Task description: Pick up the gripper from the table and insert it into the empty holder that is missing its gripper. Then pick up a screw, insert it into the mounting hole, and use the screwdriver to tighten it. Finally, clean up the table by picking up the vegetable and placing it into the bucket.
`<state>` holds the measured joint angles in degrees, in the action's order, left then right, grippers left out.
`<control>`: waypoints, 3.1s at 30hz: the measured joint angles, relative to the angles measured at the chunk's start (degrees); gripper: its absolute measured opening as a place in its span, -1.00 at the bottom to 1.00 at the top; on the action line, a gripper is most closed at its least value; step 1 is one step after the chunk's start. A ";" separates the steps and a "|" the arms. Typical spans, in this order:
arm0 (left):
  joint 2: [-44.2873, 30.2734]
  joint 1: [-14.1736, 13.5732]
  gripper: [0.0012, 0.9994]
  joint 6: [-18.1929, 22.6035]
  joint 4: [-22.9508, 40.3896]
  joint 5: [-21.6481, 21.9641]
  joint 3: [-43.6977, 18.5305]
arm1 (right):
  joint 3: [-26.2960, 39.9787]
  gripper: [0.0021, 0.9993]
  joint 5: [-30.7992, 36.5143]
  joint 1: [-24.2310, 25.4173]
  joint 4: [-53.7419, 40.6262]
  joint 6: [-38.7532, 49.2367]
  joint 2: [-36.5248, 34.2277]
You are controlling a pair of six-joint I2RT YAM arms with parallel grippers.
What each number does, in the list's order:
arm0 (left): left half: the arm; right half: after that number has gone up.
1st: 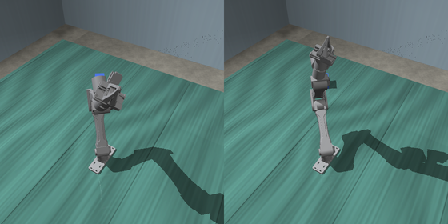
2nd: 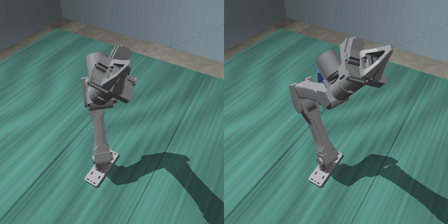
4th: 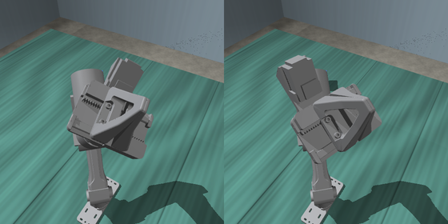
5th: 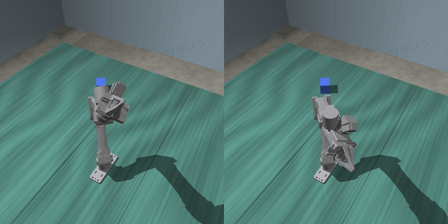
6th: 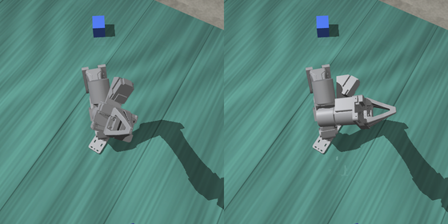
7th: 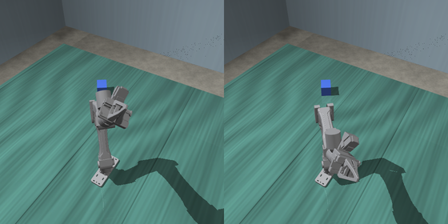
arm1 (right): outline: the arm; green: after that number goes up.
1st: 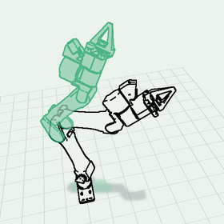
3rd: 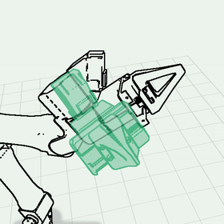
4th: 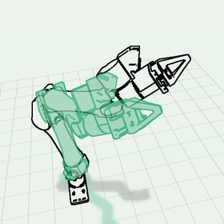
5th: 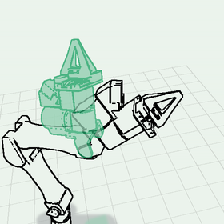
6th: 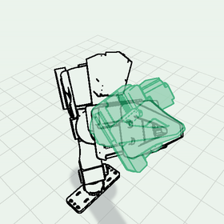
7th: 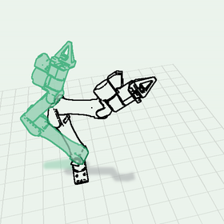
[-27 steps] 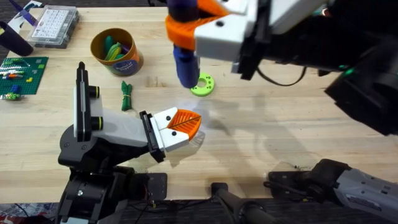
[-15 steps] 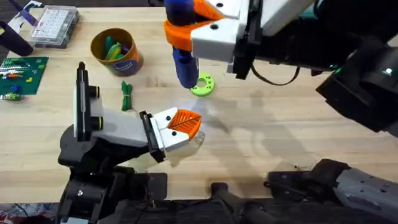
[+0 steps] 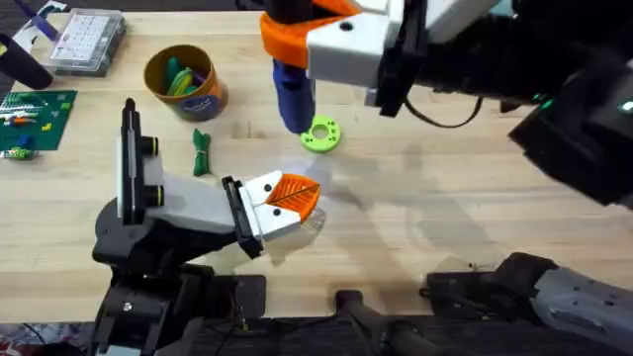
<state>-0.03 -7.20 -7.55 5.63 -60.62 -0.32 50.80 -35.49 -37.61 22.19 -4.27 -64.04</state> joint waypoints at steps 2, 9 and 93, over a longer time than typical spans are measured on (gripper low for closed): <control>0.01 0.00 -0.96 0.00 0.00 0.00 0.00 | 1.94 -0.86 -1.30 0.54 -2.48 -0.37 -0.01; 0.01 0.00 -0.96 0.00 0.00 0.00 0.00 | 9.28 -0.86 -5.48 0.81 -1.35 -2.65 0.06; 0.00 0.00 -0.96 0.00 0.07 0.00 0.00 | 11.20 -0.86 -23.95 -5.35 0.09 -4.26 -14.90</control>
<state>-0.03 -7.20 -7.55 5.69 -60.62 -0.32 62.00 -59.44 -42.96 22.28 -8.53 -78.94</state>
